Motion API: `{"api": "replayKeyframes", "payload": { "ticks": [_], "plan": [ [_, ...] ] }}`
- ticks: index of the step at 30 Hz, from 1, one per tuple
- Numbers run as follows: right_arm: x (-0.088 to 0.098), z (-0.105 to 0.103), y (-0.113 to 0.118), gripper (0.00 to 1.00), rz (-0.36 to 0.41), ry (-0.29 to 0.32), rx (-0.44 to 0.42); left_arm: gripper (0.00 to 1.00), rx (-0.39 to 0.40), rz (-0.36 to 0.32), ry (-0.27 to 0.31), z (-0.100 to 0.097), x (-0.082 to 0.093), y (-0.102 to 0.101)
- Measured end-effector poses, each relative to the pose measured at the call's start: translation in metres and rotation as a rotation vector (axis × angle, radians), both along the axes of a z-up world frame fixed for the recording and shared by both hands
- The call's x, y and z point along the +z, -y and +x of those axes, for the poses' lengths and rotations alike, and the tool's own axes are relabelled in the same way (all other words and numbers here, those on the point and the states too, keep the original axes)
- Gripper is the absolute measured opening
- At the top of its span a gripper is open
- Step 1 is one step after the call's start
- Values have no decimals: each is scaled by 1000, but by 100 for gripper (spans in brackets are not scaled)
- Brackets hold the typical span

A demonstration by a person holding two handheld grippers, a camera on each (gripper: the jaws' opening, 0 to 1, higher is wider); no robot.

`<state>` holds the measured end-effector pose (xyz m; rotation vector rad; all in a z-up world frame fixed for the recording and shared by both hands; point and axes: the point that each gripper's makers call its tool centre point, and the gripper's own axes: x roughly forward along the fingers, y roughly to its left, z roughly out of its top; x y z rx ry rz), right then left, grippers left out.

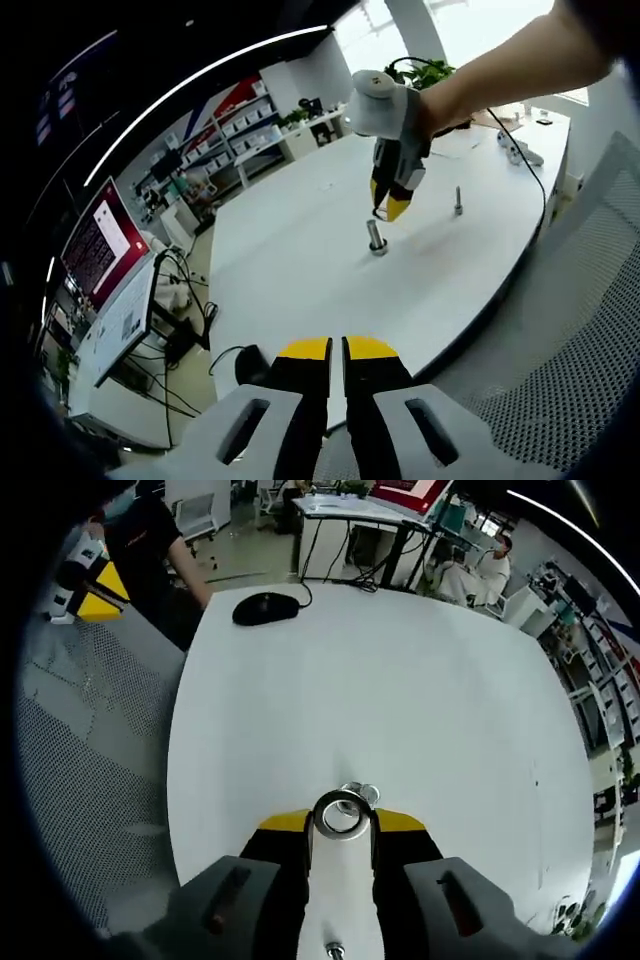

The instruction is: Place the washer onto the threaded stud by aligning its center hole with the stud, sliding it down to the base, and recovering from edge contact or off-axis alignment until the washer reaches the visible bottom stop.

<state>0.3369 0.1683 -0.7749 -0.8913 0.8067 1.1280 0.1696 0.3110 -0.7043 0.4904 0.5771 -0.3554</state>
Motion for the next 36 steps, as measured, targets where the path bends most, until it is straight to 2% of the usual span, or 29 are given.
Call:
{"api": "replayKeyframes", "payload": {
  "ticks": [13,27,36],
  "plan": [
    [-8,8,1,24,-54,-20,14,2,5,-2,5,1,1,0],
    [-18,14,-1,24,-69,-62,2,2,7,-4,7,1,1,-1],
    [-22,18,-2,24,-95,-53,2,2,6,-3,5,1,1,-1]
  ]
}}
